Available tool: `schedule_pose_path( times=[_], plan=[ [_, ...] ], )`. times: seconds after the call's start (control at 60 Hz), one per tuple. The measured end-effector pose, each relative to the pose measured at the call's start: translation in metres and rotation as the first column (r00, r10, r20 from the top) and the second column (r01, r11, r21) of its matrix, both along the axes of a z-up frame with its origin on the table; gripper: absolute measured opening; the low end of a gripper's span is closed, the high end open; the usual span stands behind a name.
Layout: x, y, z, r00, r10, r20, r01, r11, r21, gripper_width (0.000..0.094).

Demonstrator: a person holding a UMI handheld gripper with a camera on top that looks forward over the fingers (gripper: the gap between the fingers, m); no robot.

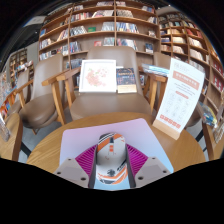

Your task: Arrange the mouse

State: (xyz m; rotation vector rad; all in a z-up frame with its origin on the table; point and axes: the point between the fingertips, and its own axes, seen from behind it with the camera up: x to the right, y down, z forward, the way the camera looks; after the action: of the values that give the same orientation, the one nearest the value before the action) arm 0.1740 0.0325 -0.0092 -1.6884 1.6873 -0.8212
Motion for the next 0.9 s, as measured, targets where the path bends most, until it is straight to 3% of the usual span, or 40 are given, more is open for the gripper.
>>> schedule_pose_path(
  times=[0.1, 0.183, 0.333, 0.533, 0.9],
  plan=[
    [0.000, 0.000, 0.001, 1.000, -0.012, 0.014, 0.011, 0.999, 0.030, 0.0555],
    [-0.005, -0.006, 0.015, 0.998, -0.049, 0.025, 0.048, 0.998, 0.044, 0.0738],
    [-0.037, -0.006, 0.077, 0.994, -0.057, 0.090, 0.048, 0.994, 0.093, 0.0862],
    [-0.154, -0.023, 0.146, 0.983, -0.091, 0.158, 0.083, 0.995, 0.054, 0.0852],
    [-0.357, -0.017, 0.157, 0.986, -0.034, 0.163, 0.034, 0.999, 0.002, 0.0851]
  ],
)
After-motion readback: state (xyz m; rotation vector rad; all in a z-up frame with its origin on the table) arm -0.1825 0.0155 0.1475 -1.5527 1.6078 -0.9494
